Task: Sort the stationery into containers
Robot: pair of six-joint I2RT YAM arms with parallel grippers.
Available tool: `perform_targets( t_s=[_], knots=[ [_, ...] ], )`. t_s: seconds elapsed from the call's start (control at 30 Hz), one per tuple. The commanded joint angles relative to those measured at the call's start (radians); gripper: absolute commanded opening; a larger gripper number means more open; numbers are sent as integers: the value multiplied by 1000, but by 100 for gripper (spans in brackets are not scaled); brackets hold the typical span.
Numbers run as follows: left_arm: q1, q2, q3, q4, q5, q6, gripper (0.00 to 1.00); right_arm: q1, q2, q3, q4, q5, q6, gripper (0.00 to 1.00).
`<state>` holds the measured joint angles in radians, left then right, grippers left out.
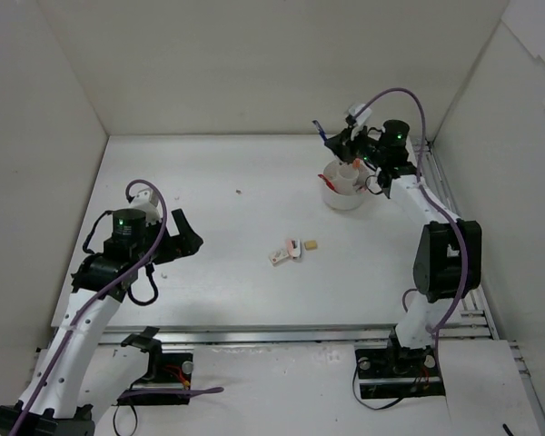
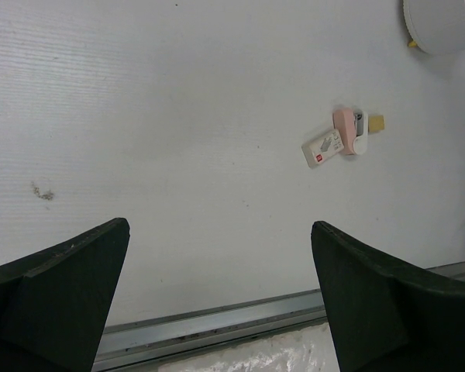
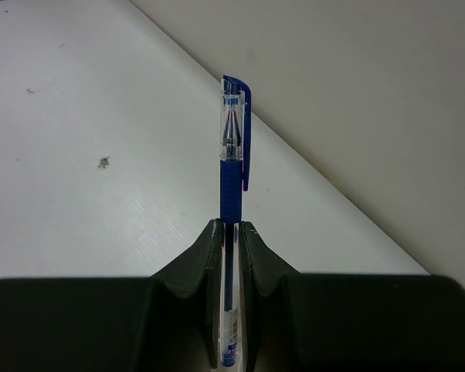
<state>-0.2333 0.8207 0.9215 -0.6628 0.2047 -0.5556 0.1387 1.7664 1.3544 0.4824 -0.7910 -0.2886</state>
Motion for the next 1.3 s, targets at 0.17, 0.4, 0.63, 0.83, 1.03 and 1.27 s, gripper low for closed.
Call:
perform_targets(
  t_s=[0.17, 0.4, 0.63, 0.83, 1.03, 1.27],
  knots=[
    [8, 24, 37, 51, -14, -15, 100, -122, 68, -21, 137, -372, -86, 0],
    [8, 55, 45, 63, -13, -23, 100, -122, 84, -72, 134, -399, -152, 0],
    [8, 70, 46, 63, -19, -27, 100, -117, 148, -70, 131, -379, -142, 2],
    [8, 67, 50, 55, -28, -33, 100, -177, 145, -113, 131, -355, -167, 7],
    [8, 61, 48, 55, -27, -29, 100, -191, 99, -150, 131, -353, -170, 31],
    [8, 35, 42, 45, -25, -26, 100, -174, -17, -195, 130, -363, -164, 52]
  ],
)
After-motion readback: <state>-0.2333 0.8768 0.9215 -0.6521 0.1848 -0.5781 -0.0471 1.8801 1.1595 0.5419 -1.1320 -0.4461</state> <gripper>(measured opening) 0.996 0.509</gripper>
